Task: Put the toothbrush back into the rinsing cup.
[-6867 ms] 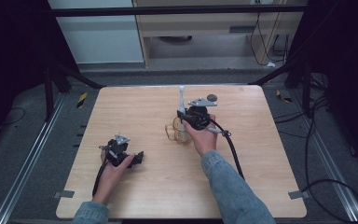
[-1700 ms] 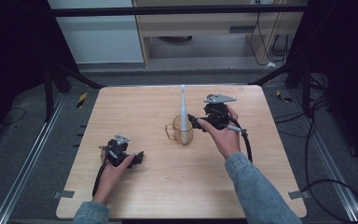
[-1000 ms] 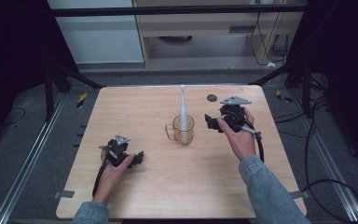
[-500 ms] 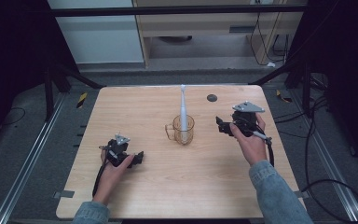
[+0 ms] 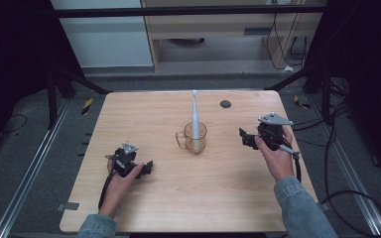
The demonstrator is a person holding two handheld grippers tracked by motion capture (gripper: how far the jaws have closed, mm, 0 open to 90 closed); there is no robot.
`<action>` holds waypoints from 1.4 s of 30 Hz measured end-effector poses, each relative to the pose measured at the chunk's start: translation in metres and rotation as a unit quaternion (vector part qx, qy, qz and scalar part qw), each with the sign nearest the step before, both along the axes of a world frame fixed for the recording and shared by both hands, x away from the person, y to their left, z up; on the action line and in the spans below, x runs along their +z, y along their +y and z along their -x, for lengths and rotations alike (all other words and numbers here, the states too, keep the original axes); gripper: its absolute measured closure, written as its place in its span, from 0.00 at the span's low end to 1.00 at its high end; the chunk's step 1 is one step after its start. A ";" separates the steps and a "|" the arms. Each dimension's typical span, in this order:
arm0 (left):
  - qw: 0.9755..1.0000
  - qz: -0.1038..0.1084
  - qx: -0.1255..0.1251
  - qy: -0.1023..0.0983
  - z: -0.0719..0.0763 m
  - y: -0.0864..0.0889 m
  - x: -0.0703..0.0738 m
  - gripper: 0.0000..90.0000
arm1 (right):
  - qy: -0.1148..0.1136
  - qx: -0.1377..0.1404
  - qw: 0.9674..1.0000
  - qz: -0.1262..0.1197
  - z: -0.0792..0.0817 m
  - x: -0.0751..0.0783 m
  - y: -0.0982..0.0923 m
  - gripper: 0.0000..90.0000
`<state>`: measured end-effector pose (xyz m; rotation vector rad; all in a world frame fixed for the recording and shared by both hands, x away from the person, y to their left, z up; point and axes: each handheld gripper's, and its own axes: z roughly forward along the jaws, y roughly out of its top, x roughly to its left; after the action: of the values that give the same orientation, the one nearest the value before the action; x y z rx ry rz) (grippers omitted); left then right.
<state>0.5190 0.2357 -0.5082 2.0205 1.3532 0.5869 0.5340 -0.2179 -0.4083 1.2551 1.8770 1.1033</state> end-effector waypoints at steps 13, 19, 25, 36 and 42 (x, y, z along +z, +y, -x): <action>1.000 -0.001 0.000 0.001 0.000 0.000 0.000 0.00 | 0.009 -0.011 1.000 0.002 0.011 -0.013 -0.020 0.14; 1.000 -0.001 -0.001 0.001 0.000 -0.001 0.000 0.00 | 0.016 -0.017 1.000 0.004 0.015 -0.020 -0.028 0.14; 1.000 -0.001 -0.001 0.001 0.000 -0.001 0.000 0.00 | 0.029 -0.022 0.999 0.006 0.019 -0.032 -0.035 0.13; 1.000 -0.001 -0.001 0.001 0.000 -0.001 0.000 0.00 | 0.061 -0.027 0.998 0.006 0.021 -0.059 -0.042 0.14; 1.000 -0.001 -0.001 0.001 0.000 -0.001 0.000 0.00 | 0.078 -0.029 0.997 0.009 0.017 -0.075 -0.042 0.14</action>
<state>0.5187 0.2350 -0.5080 2.0251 1.3515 0.5854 0.5169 -0.2598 -0.4836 1.4109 1.9468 0.9807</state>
